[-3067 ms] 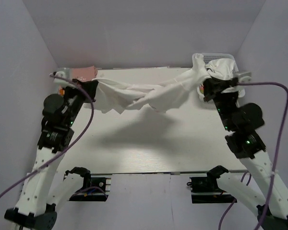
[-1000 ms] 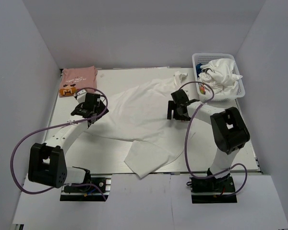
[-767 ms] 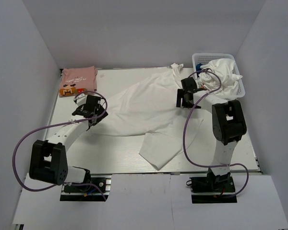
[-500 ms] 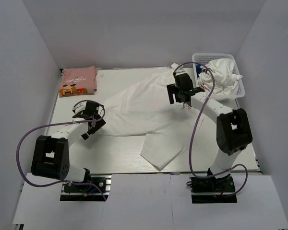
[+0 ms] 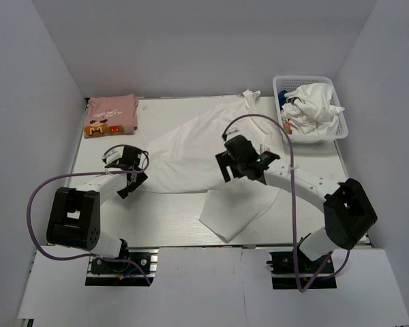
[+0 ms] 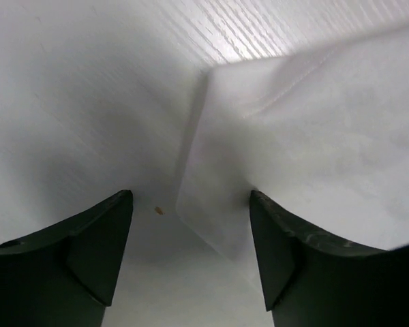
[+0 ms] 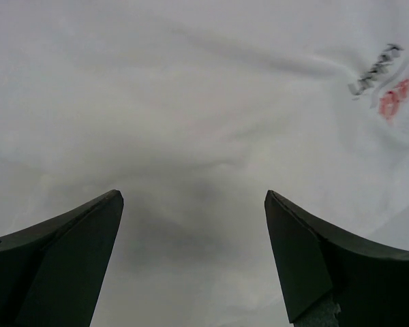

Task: Fold and stack the t-shirts
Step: Flatten out the tshirt

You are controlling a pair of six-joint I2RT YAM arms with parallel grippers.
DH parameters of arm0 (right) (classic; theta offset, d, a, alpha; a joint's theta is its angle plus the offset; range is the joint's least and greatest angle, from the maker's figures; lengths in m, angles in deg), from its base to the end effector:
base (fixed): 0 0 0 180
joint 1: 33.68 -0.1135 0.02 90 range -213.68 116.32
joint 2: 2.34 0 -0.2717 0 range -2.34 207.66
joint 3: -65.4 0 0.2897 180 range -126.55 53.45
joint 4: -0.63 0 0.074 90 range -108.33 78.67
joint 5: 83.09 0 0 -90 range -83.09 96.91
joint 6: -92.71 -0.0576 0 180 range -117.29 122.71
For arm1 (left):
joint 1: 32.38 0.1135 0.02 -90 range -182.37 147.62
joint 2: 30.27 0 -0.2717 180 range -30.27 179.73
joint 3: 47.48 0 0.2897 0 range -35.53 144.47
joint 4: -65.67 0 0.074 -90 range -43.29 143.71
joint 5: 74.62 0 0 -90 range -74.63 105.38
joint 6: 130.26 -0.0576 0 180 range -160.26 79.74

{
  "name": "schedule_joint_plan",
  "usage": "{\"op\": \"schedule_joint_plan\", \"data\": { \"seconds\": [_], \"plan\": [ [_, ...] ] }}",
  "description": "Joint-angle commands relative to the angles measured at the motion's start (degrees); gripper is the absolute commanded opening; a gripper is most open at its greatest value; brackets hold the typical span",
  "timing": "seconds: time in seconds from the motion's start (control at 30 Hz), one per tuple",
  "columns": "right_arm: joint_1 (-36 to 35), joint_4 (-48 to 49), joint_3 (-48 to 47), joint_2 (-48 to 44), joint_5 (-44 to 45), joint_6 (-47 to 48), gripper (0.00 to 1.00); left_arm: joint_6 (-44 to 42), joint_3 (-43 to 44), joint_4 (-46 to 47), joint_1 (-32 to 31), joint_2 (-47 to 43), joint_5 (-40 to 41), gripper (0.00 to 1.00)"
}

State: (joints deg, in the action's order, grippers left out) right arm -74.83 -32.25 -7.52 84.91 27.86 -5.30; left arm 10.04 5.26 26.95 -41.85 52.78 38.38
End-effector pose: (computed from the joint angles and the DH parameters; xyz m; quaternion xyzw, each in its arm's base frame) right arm 0.2955 0.2309 0.2194 -0.1975 0.8965 -0.0047 0.3966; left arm 0.2825 -0.0243 0.1184 -0.3701 0.8904 0.0811 0.2523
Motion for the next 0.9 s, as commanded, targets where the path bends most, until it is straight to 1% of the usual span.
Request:
{"op": "schedule_joint_plan", "data": {
  "seconds": [0.0, 0.03, 0.07, 0.1, 0.13, 0.17, 0.2, 0.23, 0.27, 0.37, 0.5, 0.53, 0.63, 0.67, 0.77, 0.8, 0.83, 0.87],
  "plan": [
    [-7.4, -5.7, 3.1, -3.3, -0.5, -6.3, 0.90, 2.0, 0.0, 2.7, 1.0, 2.9, 0.6, 0.77],
    [-11.5, -6.1, 4.0, -3.7, -0.6, -7.9, 0.90, 2.6, 0.5, 2.7, 1.0, 3.4, 0.6, 0.67],
    [-12.8, -6.8, 5.3, -4.4, -0.5, -8.2, 0.90, 2.6, 0.5, 2.7, 1.0, 3.4, -0.1, 0.60],
    [-14.0, -7.1, 6.5, -4.7, -1.5, -8.9, 0.90, 2.6, 0.5, 3.2, 1.0, 4.1, -0.6, 0.48],
    [-16.8, -7.3, 7.1, -5.8, -1.8, -9.1, 0.90, 2.6, 0.5, 3.2, 1.0, 4.1, -0.6, 0.38],
    [-17.8, -7.3, 8.4, -6.1, -4.7, -9.0, 0.90, 2.6, 0.5, 3.2, 1.0, 4.1, -0.6, 0.29],
    [-18.6, -8.2, 9.5, -6.5, -5.0, -9.0, 0.90, 2.6, 0.5, 3.2, 1.0, 4.1, -0.6, 0.20],
    [-20.4, -8.3, 10.6, -6.7, -5.3, -9.8, 0.90, 2.6, 0.5, 2.6, 1.0, 3.3, -0.6, 0.07],
    [-21.9, -8.7, 11.4, -7.7, -7.0, -10.0, 0.90, 2.6, 0.5, 2.6, 1.0, 2.0, -0.6, 0.01],
    [-24.8, -8.8, 14.7, -7.7, -8.9, -11.2, 0.90, 2.6, -0.6, 2.6, 1.0, -0.3, -1.1, 0.00],
    [-27.5, -7.8, 16.8, -4.2, -11.5, -11.9, 0.90, 2.6, -1.9, 2.6, 0.0, -5.2, -1.7, 0.00],
    [-28.0, -6.3, 17.2, -3.6, -12.1, -11.9, 0.90, 2.1, -2.6, 2.6, 0.0, -5.8, -1.7, 0.00],
    [-28.5, -5.4, 18.0, -2.2, -11.2, -12.2, 0.89, 2.1, -3.2, 3.2, 0.0, -7.2, -2.4, 0.00],
    [-28.5, -5.3, 18.6, -1.6, -11.2, -13.1, 0.85, 1.6, -3.2, 3.2, 0.0, -7.8, -2.4, 0.00],
    [-28.3, -4.7, 20.4, -0.9, -10.6, -13.9, 0.78, 1.0, -3.2, 3.2, 0.0, -8.3, -2.9, 0.00],
    [-28.2, -3.9, 21.0, -0.4, -10.6, -15.0, 0.61, 1.0, -3.7, 3.2, 0.0, -8.9, -2.9, 0.00],
    [-28.3, -3.7, 21.3, -0.2, -10.3, -15.3, 0.48, 1.0, -3.7, 3.2, 0.0, -9.0, -2.9, 0.00],
    [-28.2, -5.5, 21.4, 0.0, -8.6, -16.5, 0.30, 1.0, -3.7, 3.2, 0.0, -9.0, -2.9, 0.00]
  ]
}}
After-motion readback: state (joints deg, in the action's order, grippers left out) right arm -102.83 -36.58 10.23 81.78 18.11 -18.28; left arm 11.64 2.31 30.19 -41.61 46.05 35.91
